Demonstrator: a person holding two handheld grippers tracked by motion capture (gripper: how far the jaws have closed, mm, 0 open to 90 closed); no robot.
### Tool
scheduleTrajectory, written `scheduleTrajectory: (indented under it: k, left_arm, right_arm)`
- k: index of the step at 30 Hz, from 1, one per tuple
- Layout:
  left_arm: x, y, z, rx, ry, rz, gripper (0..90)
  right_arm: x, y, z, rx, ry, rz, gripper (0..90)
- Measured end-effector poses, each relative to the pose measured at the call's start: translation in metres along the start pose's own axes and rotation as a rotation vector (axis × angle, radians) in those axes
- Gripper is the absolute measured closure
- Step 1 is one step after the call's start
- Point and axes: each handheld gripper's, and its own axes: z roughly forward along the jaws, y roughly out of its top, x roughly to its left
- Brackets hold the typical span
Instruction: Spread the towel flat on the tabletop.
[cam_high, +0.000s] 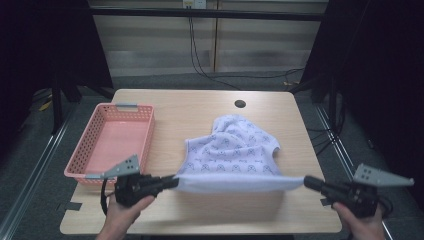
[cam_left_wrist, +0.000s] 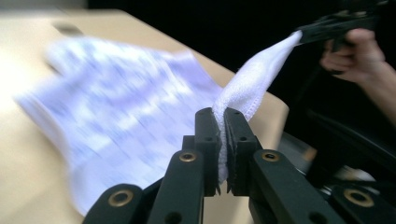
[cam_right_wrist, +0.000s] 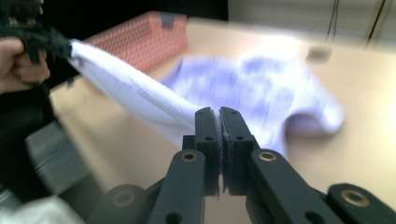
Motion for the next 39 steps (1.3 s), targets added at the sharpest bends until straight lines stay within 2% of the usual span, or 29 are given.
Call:
scheduleTrajectory:
  k: [1,3,5,6,8,9,12,13,16,18,20,22,25,30,32,33,35,36,37,38,39]
  left_arm:
    - [-0.002,-0.007,0.000,0.010,-0.004,-0.005,85.6]
    - [-0.006,-0.024,0.001,0.056,-0.019,-0.037,85.4]
    - [-0.011,-0.038,0.002,0.116,-0.030,-0.043,83.4]
    - [-0.013,-0.043,0.001,0.127,-0.040,-0.048,81.4]
    - [-0.017,-0.049,-0.003,0.145,-0.057,-0.057,75.6]
    - [-0.017,-0.050,-0.005,0.147,-0.055,-0.045,74.2]
    - [-0.011,-0.048,-0.007,0.121,-0.058,-0.068,64.2]
    - [-0.009,-0.046,-0.007,0.116,-0.056,-0.065,64.1]
    - [-0.001,-0.040,-0.003,0.106,-0.042,-0.060,62.6]
    - [0.006,-0.035,0.004,0.115,-0.012,-0.055,63.9]
    - [0.019,-0.029,0.016,0.125,0.012,-0.074,64.3]
    - [0.034,-0.023,0.033,0.130,0.052,-0.074,64.7]
    - [0.055,-0.015,0.055,0.183,0.054,-0.080,65.6]
    - [0.086,-0.005,0.085,0.240,0.118,-0.062,65.7]
    - [0.093,-0.004,0.094,0.256,0.160,-0.045,63.7]
    - [0.098,-0.003,0.098,0.266,0.155,-0.055,62.0]
    - [0.103,-0.005,0.105,0.282,0.196,-0.038,59.1]
    - [0.105,-0.006,0.107,0.283,0.192,-0.046,58.7]
    - [0.104,-0.009,0.109,0.312,0.204,-0.021,58.0]
    - [0.104,-0.011,0.110,0.343,0.196,0.006,57.2]
    - [0.102,-0.015,0.110,0.347,0.207,0.030,58.3]
  right_arm:
    - [0.002,-0.013,0.000,0.023,-0.005,0.011,86.8]
    - [0.006,-0.034,-0.002,0.049,0.022,0.028,86.8]
    - [0.011,-0.050,-0.003,0.076,0.040,0.044,86.4]
    - [0.013,-0.055,-0.004,0.080,0.049,0.040,85.9]
    - [0.017,-0.065,-0.007,0.086,0.077,0.064,78.8]
    - [0.019,-0.068,-0.008,0.099,0.073,0.056,73.1]
    - [0.013,-0.068,-0.011,0.090,0.065,0.071,62.3]
    - [0.009,-0.066,-0.008,0.080,0.047,0.072,61.6]
    - [0.004,-0.062,0.003,0.085,0.034,0.049,60.5]
    - [-0.001,-0.057,0.015,0.088,0.038,0.031,59.9]
    - [-0.007,-0.051,0.030,0.096,0.041,0.019,59.0]
    - [-0.015,-0.043,0.050,0.108,0.030,0.010,57.4]
    - [-0.023,-0.031,0.078,0.152,0.026,-0.026,55.3]
    - [-0.045,-0.017,0.125,0.213,0.040,-0.039,53.5]
    - [-0.056,-0.016,0.145,0.242,0.031,-0.035,51.5]
    - [-0.060,-0.016,0.154,0.258,0.028,-0.033,51.3]
    - [-0.066,-0.018,0.171,0.293,0.003,-0.042,49.6]
    - [-0.067,-0.020,0.176,0.306,-0.008,-0.046,49.6]
    - [-0.068,-0.021,0.180,0.315,-0.014,-0.051,49.4]
    - [-0.068,-0.023,0.185,0.329,-0.025,-0.063,49.0]
    - [-0.067,-0.026,0.187,0.345,-0.036,-0.069,49.0]
